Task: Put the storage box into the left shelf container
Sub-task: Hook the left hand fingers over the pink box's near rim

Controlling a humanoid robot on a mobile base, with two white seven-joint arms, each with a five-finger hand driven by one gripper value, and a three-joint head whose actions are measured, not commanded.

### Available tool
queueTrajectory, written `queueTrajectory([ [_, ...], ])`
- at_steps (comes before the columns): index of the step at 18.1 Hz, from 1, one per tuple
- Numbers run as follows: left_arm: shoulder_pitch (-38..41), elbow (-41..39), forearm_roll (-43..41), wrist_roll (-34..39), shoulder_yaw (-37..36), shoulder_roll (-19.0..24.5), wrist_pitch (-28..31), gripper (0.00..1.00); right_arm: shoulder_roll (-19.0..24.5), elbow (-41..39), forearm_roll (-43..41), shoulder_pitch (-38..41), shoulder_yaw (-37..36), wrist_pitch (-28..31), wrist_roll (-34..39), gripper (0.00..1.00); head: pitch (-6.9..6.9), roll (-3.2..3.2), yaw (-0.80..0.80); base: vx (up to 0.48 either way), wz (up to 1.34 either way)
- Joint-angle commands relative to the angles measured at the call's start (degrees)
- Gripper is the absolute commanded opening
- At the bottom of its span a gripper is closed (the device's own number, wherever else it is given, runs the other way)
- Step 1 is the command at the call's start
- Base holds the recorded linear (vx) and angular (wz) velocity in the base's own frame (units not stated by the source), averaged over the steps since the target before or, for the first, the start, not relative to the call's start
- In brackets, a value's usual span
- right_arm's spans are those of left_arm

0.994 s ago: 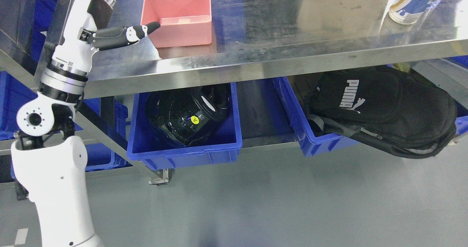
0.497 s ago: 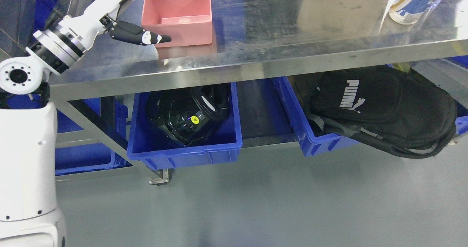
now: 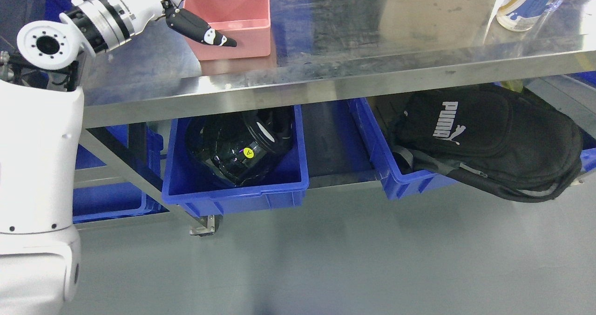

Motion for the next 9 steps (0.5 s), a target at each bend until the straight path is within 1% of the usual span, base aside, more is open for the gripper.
queueTrajectory([
  [1, -5.82, 18.01, -6.04, -2.9, -8.92, -6.26, 0.07, 0.97, -1.0, -1.0, -1.23, -0.26, 0.0, 0.0, -0.24, 1.0, 0.0, 0.0, 0.0, 0.0, 0.0],
  [2, -5.9, 18.9, -6.39, -3.35, -9.0, -6.79, 0.07, 0.95, -1.0, -1.0, -1.23, -0.18, 0.0, 0.0, -0.24, 1.0, 0.0, 0.0, 0.0, 0.0, 0.0],
  [6, -6.96, 21.19, -6.84, -3.35, -9.0, -7.76, 0.16, 0.95, -1.0, -1.0, -1.23, -0.18, 0.0, 0.0, -0.33, 1.0, 0.0, 0.0, 0.0, 0.0, 0.0],
  [9, -7.66, 22.33, -6.84, -3.35, -8.92, -8.03, 1.29, 0.88, -1.0, -1.0, -1.23, -0.18, 0.0, 0.0, -0.24, 1.0, 0.0, 0.0, 0.0, 0.0, 0.0],
])
